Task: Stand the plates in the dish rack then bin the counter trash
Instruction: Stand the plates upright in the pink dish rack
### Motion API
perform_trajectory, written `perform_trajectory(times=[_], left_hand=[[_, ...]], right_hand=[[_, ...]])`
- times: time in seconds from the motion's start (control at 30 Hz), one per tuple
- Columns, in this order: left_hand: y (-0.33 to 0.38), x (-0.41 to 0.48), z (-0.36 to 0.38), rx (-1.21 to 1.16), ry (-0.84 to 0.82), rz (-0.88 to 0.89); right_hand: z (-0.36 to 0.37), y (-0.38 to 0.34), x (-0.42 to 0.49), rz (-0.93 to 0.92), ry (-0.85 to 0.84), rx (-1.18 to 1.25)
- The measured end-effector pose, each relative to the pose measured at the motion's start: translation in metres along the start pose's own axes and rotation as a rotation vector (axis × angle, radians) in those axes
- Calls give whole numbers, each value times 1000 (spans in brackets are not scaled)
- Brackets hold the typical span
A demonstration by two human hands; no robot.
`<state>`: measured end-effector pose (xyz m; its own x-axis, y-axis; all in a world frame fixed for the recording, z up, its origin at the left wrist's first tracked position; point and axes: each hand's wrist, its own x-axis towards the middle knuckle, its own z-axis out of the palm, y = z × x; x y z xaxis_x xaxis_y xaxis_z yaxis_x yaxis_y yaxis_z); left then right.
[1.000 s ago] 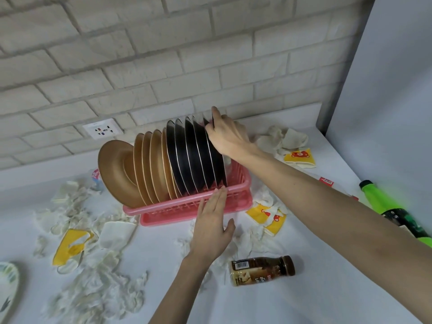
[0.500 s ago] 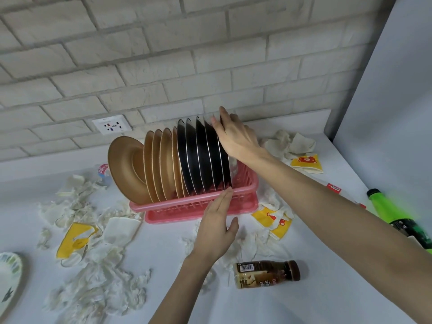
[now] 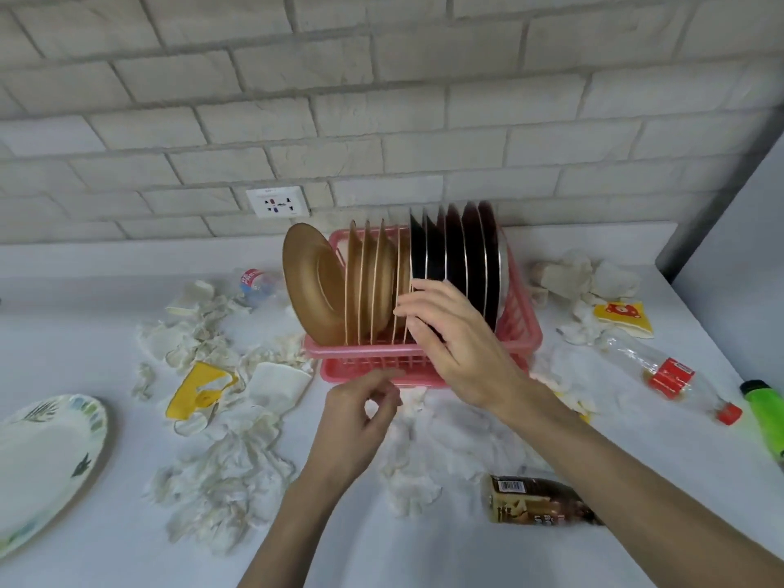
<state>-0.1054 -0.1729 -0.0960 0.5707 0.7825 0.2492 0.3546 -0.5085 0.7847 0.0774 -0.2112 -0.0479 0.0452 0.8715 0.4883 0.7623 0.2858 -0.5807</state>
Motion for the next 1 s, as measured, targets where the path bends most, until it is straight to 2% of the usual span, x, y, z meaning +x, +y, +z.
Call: perform_trajectory(times=[0.17, 0.37, 0.53, 0.7, 0.77, 1.0], left_hand=[[-38, -45, -64, -47, 136, -167], [-110, -98, -158, -10, 269, -321], [-180, -134, -245, 72, 399, -492], [-251, -152, -327, 132, 531, -604], [-278, -155, -357, 178, 567, -616], [-350, -163, -416, 358, 471, -729]], right_hand=[[66, -39, 5, -101, -202, 42], [161, -94, 33, -187, -366, 79], [247, -140, 54, -169, -505, 147], [324, -172, 81, 118, -633, 324], [353, -177, 95, 241, -686, 323], [425, -176, 133, 633, -828, 308]])
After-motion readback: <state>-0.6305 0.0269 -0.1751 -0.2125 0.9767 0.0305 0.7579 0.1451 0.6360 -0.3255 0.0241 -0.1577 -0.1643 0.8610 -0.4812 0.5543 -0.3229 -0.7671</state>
